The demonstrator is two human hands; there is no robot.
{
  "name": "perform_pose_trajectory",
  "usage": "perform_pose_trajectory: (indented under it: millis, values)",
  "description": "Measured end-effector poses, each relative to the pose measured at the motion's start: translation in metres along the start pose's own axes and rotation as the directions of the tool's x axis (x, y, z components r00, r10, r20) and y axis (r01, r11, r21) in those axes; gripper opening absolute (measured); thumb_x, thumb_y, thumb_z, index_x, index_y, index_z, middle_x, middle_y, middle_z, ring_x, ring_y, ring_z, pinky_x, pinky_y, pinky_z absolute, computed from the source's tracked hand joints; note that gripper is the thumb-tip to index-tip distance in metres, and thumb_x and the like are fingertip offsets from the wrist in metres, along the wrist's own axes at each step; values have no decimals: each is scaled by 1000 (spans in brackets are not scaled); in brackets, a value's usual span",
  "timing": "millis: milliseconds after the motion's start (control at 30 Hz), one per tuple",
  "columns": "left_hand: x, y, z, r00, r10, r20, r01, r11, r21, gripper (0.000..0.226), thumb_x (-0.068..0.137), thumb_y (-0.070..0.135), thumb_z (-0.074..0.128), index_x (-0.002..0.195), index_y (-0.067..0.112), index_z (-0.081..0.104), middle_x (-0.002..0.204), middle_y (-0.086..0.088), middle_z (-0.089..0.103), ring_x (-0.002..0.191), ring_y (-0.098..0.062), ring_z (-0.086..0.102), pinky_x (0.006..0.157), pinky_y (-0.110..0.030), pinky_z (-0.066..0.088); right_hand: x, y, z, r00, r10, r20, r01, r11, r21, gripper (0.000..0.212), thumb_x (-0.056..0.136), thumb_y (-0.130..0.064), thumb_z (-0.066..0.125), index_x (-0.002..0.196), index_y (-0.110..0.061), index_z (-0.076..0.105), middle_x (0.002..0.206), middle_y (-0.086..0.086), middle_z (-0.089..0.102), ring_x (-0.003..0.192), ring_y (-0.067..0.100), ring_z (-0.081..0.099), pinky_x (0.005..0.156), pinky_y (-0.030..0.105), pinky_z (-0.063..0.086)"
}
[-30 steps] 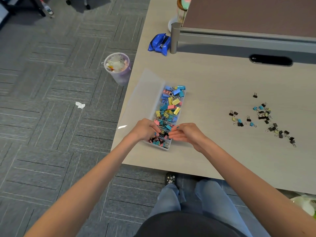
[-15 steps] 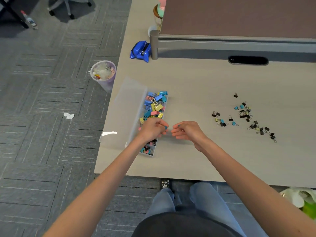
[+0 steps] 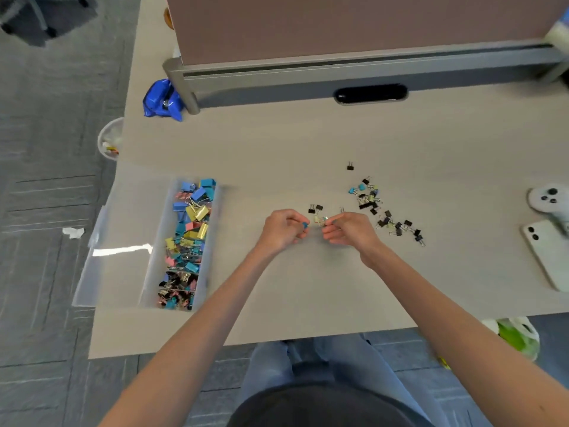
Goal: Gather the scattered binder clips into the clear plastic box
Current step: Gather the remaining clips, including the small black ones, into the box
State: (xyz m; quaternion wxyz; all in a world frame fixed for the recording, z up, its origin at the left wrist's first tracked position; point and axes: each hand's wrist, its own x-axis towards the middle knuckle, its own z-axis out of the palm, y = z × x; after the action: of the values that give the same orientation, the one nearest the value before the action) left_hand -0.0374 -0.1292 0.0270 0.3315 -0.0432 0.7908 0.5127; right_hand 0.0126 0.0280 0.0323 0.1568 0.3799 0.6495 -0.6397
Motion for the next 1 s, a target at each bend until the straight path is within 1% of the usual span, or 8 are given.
perform_pose_trajectory:
  millis: [133,267,400,533,633,700,867,1000]
  values:
    - [21,4,33,994,32,-105,-28,999,45,21,85,-1,53,86,12,69,70,-1,67,54,-1,59,56,-19,47,24,3,-40,999,-33,-14,32,997,-70,22,92,0,43,94,2,65,80,14,68,63,18,63,56,18,54]
    - [34,-4,57,949,203,-241,-159,969,189,23,82,-2,55,92,15,67,98,1,66,86,-10,61,81,-25,50,56,3,-63,979,-191,-71,168,954,-248,21,89,-1,45,84,-7,64,77,8,65,68,21,61,65,28,55]
    - [41,-19,71,887,414,-207,-279,835,474,38,78,13,69,114,20,59,126,0,48,118,-20,41,100,-38,40,92,-6,-80,903,-428,-26,341,755,-560,22,85,0,47,89,-11,64,101,6,63,84,18,58,78,33,51]
    - [42,-32,81,913,399,-89,-218,658,721,78,80,56,57,147,30,27,159,-2,8,146,-22,2,115,-39,8,121,-19,-87,800,-575,175,519,516,-681,36,83,4,47,117,-6,56,128,8,43,120,23,41,97,34,43]
    - [42,-40,89,926,378,-25,-197,536,821,90,85,66,47,153,27,4,160,-2,-13,147,-22,-15,117,-41,-6,139,-22,-88,799,-509,320,536,362,-763,57,91,-8,48,145,-10,32,157,10,14,145,25,10,118,34,19]
    - [43,-44,93,916,401,2,-208,472,857,87,89,65,41,154,25,0,160,-3,-16,147,-23,-16,119,-44,-4,148,-19,-90,802,-434,410,546,254,-799,62,97,-19,43,152,-13,16,161,7,0,148,21,-3,120,34,8]
    - [51,-49,101,917,397,24,-217,450,866,78,95,61,32,153,25,-4,161,-4,-13,147,-21,-14,120,-45,4,144,6,-101,737,-454,501,582,50,-812,59,100,-24,34,152,-10,11,161,4,4,148,19,3,120,38,9]
    - [61,-43,106,914,404,49,-251,465,849,75,97,58,30,153,23,-6,160,-5,-15,147,-19,-17,121,-43,1,119,37,-118,700,-506,504,599,31,-800,55,100,-26,28,152,-11,17,160,2,11,148,18,9,121,36,7]
